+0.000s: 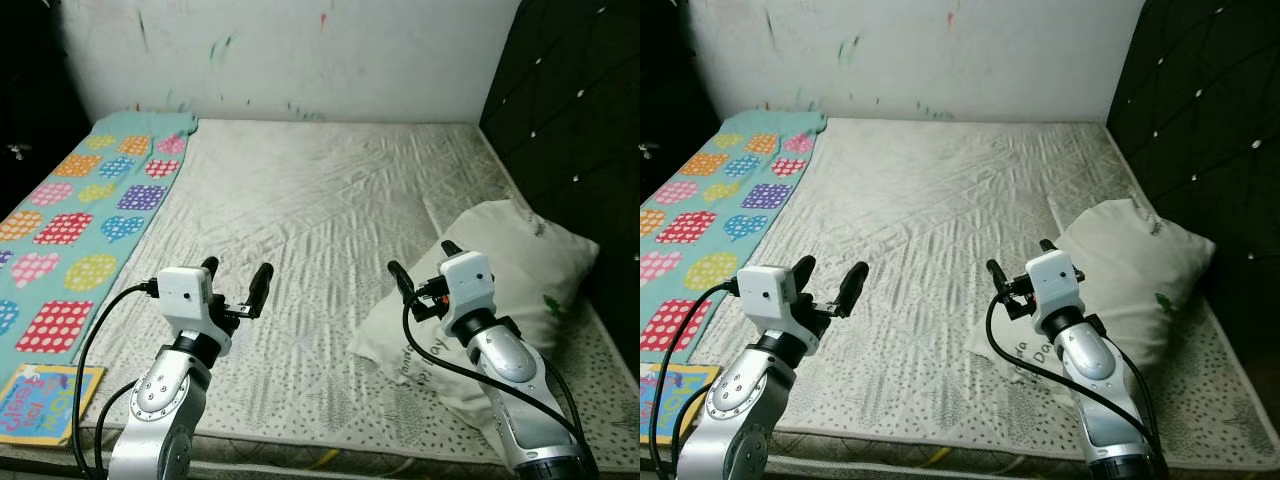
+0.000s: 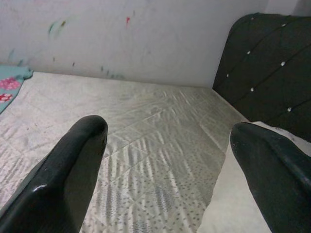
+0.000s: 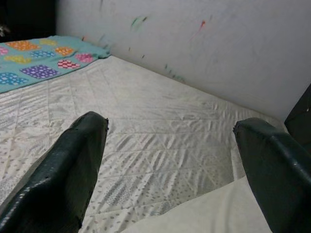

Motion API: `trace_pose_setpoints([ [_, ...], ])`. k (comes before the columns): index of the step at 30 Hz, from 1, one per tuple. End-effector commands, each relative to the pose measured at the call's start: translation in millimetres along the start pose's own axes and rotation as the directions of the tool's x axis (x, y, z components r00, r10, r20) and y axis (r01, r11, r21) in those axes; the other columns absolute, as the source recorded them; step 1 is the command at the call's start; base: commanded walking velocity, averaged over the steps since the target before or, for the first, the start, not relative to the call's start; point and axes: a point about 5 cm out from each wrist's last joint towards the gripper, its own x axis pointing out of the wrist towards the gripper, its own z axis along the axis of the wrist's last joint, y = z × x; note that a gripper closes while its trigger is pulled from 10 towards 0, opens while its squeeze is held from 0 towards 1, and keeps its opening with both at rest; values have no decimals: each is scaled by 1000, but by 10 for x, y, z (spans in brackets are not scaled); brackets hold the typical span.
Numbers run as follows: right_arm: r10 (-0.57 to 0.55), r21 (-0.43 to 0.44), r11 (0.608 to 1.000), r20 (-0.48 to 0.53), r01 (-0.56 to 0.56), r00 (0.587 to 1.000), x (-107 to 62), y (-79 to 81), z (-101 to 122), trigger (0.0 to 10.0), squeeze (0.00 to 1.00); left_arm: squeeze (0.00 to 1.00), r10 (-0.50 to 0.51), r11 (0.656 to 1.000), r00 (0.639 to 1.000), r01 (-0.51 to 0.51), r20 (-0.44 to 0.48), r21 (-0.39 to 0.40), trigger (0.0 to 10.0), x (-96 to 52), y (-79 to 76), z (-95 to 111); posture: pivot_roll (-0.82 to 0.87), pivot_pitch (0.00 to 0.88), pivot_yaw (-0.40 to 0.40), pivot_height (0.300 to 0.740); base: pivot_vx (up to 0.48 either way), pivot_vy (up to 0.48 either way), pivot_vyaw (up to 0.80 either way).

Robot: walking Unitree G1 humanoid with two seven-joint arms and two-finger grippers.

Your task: Clean up the room

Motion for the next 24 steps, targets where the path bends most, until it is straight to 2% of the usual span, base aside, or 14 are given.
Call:
trace_pose_setpoints([
  [1,6,3,1000,28,-6,1000,25,22,66,10000,0,0,1,1000,1000,-1,12,14,10000,-8,37,46,-116,0,13,740,0,0,0],
  [20,6,1,1000,29,-6,1000,57,4,64,10000,0,0,14,1000,1000,-14,22,1,10000,7,50,35,-113,0,7,740,0,0,0],
  [24,5,5,1000,26,-5,1000,66,4,59,10000,0,0,15,1000,1000,-15,25,7,10000,27,51,44,-111,0,7,740,0,0,-609],
])
